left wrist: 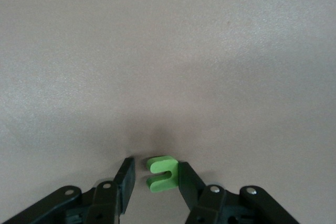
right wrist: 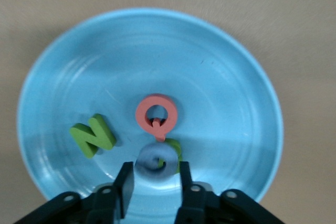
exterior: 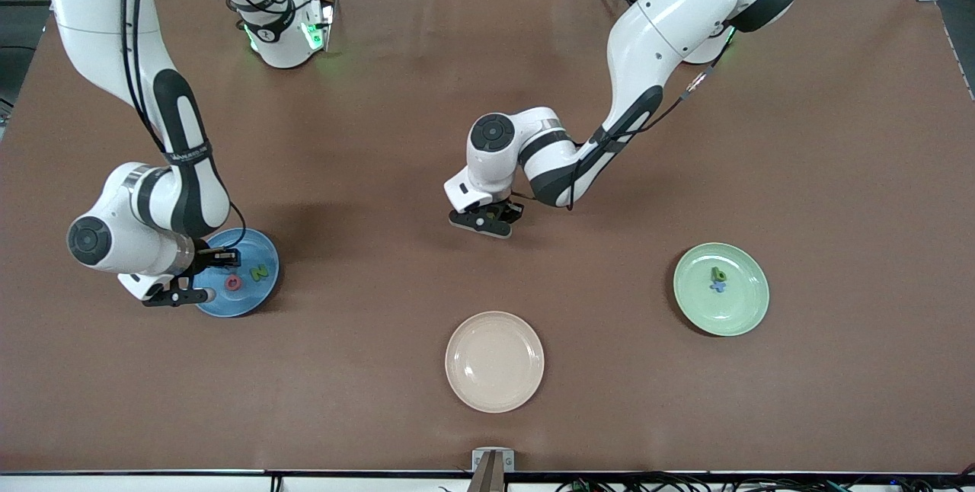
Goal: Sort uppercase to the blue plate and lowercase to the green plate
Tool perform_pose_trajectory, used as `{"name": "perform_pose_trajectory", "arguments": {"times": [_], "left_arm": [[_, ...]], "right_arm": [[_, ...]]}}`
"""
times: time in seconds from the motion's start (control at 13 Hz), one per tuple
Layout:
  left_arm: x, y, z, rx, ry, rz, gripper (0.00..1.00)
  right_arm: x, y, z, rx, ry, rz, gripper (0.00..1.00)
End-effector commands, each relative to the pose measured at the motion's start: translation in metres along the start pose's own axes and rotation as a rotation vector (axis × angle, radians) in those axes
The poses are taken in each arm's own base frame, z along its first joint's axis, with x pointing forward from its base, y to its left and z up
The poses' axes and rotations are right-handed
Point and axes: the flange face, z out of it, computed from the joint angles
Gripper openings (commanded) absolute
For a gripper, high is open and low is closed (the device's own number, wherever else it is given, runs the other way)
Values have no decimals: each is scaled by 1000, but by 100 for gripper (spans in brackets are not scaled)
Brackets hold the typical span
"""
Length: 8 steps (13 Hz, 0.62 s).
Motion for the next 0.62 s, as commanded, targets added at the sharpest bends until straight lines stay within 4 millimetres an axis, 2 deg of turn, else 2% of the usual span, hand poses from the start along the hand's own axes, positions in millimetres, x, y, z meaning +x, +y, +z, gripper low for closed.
{"name": "perform_pose_trajectory", "arguments": {"times": [0.0, 0.08, 0.15, 0.31, 0.46, 0.54], "left_arm": [[2, 3, 7, 3, 6, -8, 38], [2, 3, 7, 3, 6, -10, 36], [2, 4, 7, 2, 7, -9, 34], [1, 4, 7, 3, 6, -8, 32], [-3, 12, 7, 1, 6, 1, 31], [-4, 13, 8, 2, 5, -13, 31]], "right_arm": [[-1, -3, -4, 10, -27, -18, 87], [2, -5, -11, 16, -26, -19, 91], [6, -6, -20, 19, -20, -20, 98], [17, -11, -52, 28, 1, -36, 100], [20, -21, -104, 45, 41, -50, 100], [17, -20, -123, 51, 62, -51, 100]]}}
